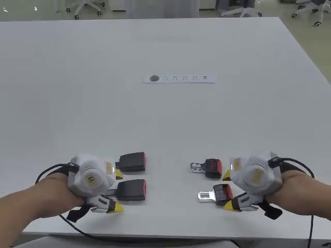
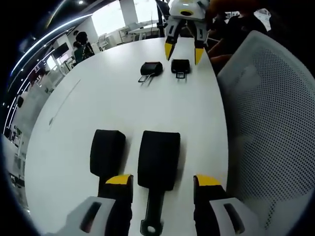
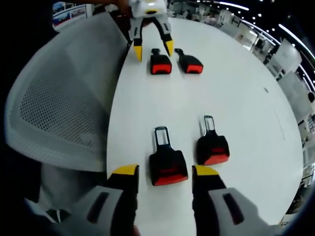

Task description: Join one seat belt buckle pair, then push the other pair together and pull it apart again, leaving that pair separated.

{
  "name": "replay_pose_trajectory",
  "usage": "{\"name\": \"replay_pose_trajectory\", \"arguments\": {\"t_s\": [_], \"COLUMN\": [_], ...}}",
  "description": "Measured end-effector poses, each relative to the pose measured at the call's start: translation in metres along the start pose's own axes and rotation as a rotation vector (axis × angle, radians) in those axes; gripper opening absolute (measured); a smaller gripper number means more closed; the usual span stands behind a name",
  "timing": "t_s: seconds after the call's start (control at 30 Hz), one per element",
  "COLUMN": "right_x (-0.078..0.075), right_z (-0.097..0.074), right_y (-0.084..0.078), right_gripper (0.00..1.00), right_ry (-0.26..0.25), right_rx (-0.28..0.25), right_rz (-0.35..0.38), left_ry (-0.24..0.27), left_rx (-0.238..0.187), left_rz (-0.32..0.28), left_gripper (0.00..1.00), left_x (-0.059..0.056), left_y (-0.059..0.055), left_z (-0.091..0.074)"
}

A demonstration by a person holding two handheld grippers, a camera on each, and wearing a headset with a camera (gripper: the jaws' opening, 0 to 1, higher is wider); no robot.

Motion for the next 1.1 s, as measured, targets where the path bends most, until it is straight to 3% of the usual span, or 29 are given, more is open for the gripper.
{"name": "replay_pose_trajectory", "arguments": {"t_s": [0.23, 0.33, 0.43, 0.47, 0.5, 0.6, 0.8, 0.93, 1.1], "right_x": [-0.002, -0.004, -0.007, -0.007, -0.006, -0.008, -0.008, -0.007, -0.008], "right_z": [0.004, 0.006, 0.01, 0.01, 0.01, 0.01, 0.012, 0.015, 0.016], "right_y": [-0.002, 0.0, -0.002, -0.004, -0.005, -0.005, -0.005, -0.007, -0.007], "right_gripper": [0.4, 0.38, 0.35, 0.33, 0.33, 0.32, 0.32, 0.33, 0.34], "right_ry": [0.028, 0.033, 0.037, 0.047, 0.063, 0.069, 0.079, 0.072, 0.068], "right_rx": [0.015, -0.002, 0.011, 0.022, 0.028, 0.018, 0.026, 0.034, 0.028], "right_rz": [-0.006, 0.011, 0.009, 0.024, 0.028, 0.051, 0.043, 0.041, 0.042], "left_ry": [-0.011, -0.017, -0.053, -0.055, -0.045, -0.04, -0.056, -0.085, -0.099], "left_rx": [-0.003, 0.003, 0.05, 0.053, 0.029, 0.036, 0.043, 0.086, 0.099], "left_rz": [-0.012, 0.006, 0.088, 0.088, 0.056, 0.064, 0.083, 0.134, 0.126], "left_gripper": [0.43, 0.43, 0.42, 0.41, 0.39, 0.33, 0.32, 0.32, 0.32], "left_x": [0.006, 0.007, 0.005, 0.004, 0.006, 0.011, 0.007, 0.001, 0.003], "left_y": [0.001, 0.004, 0.003, 0.002, 0.002, 0.001, 0.003, 0.009, 0.012], "left_z": [0.001, 0.005, 0.008, 0.01, 0.013, 0.014, 0.015, 0.018, 0.017]}}
Point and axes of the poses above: the centre of the closed fingertips' face, and the gripper's own axes: z roughly forward along the fingers, x roughly to its left, y roughly out of its top, the point moved 9 cm from there along -z, roughly backward along the fingers, and after that the axes turned 9 degrees about -x, right-handed, at the moved point
